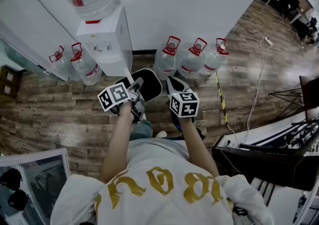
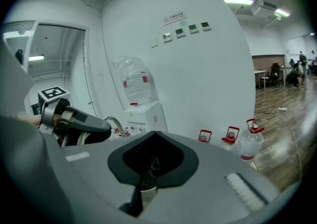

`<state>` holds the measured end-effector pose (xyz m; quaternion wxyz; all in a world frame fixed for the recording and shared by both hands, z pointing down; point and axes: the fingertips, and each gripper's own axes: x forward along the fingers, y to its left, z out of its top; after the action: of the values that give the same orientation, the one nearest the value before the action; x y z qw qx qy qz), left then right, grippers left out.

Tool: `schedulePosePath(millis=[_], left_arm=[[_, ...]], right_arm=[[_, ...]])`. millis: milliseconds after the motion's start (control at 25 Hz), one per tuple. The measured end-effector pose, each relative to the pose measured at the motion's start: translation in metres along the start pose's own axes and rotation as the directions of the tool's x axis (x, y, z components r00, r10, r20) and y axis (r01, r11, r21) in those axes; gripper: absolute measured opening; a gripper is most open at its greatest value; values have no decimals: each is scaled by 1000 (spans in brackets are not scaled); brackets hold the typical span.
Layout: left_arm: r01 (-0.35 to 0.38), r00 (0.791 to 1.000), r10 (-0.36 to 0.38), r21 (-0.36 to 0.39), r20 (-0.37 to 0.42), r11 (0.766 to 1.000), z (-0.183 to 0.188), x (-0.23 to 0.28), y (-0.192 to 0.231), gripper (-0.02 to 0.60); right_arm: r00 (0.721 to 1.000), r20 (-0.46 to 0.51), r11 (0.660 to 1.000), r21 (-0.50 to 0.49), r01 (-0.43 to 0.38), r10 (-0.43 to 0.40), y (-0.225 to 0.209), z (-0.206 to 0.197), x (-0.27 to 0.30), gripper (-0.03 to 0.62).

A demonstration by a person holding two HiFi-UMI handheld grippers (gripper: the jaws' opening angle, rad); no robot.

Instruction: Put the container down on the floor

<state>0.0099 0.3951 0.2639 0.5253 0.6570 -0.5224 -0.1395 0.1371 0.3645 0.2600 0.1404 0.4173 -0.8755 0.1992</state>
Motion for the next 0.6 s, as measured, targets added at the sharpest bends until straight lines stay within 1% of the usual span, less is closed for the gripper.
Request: schedulePosePath(millis=[120,240,360,520,600], left_arm=[[7,1000,-7,-12,18,1000,5,-1,1,78],[6,1000,-6,-20,19,1000,7,6,4,78],[4,1000,-4,-27,-2,1000,10,18,10,78],[-4,1000,3,-44,-21,999,29,48,25,78],[-17,999,14,-55,-52,998,35,65,35,78]], right_arm=[[1000,-15,1000,-8,5,-5,-6,-2,1,29],[999,-29,1000,-9,14,-14,-12,-5,5,28],[999,-44,1000,-5,25,-26,-19,-6,15,29],[998,-56,999,4,42,-41,-35,0,44,28],[995,-68,997,25,69,-67,-46,-1,58,28]])
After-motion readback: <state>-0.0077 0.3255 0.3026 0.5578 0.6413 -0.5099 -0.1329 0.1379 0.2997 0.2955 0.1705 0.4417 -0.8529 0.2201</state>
